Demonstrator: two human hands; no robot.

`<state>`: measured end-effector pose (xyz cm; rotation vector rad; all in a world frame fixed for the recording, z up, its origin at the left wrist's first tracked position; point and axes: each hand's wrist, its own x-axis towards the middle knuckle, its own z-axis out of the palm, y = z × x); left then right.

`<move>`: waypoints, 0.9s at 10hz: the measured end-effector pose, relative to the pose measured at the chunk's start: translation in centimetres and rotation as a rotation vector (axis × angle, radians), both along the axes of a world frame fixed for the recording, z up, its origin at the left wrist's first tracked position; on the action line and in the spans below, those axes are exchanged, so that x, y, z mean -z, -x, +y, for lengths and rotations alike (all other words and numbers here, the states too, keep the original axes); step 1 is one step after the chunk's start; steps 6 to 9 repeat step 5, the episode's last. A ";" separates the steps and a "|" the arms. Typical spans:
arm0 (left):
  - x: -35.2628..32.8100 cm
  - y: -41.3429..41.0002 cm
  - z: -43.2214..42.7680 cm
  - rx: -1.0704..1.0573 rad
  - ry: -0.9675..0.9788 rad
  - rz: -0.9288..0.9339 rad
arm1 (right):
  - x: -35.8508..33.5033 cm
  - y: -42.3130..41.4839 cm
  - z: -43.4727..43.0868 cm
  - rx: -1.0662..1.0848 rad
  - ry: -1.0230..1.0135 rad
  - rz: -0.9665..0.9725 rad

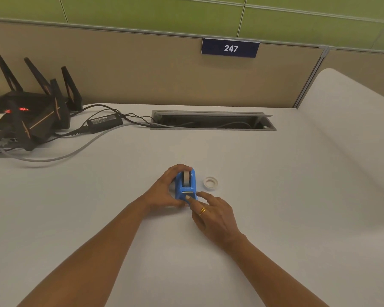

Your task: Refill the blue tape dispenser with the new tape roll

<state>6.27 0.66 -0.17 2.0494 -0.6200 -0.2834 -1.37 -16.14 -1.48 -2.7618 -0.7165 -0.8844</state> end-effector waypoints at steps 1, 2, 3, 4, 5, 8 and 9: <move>0.0 0.0 0.0 0.003 0.007 -0.008 | 0.0 0.2 -0.2 -0.037 -0.002 -0.010; 0.3 -0.3 0.1 0.005 -0.003 -0.003 | -0.3 0.4 -0.3 -0.013 -0.074 -0.025; 0.3 -0.4 0.1 -0.005 -0.009 0.035 | -0.3 0.1 -0.5 0.012 -0.201 -0.017; -0.4 0.1 -0.1 -0.033 0.001 0.031 | -0.4 -0.1 -0.5 0.095 -0.284 0.022; -1.0 0.6 -0.3 -0.075 0.039 0.044 | -0.5 -0.1 -0.4 0.102 -0.364 0.060; -1.0 0.6 -0.3 -0.075 0.039 0.044 | -0.5 -0.1 -0.4 0.102 -0.364 0.060; -1.0 0.6 -0.3 -0.075 0.039 0.044 | -0.5 -0.1 -0.4 0.102 -0.364 0.060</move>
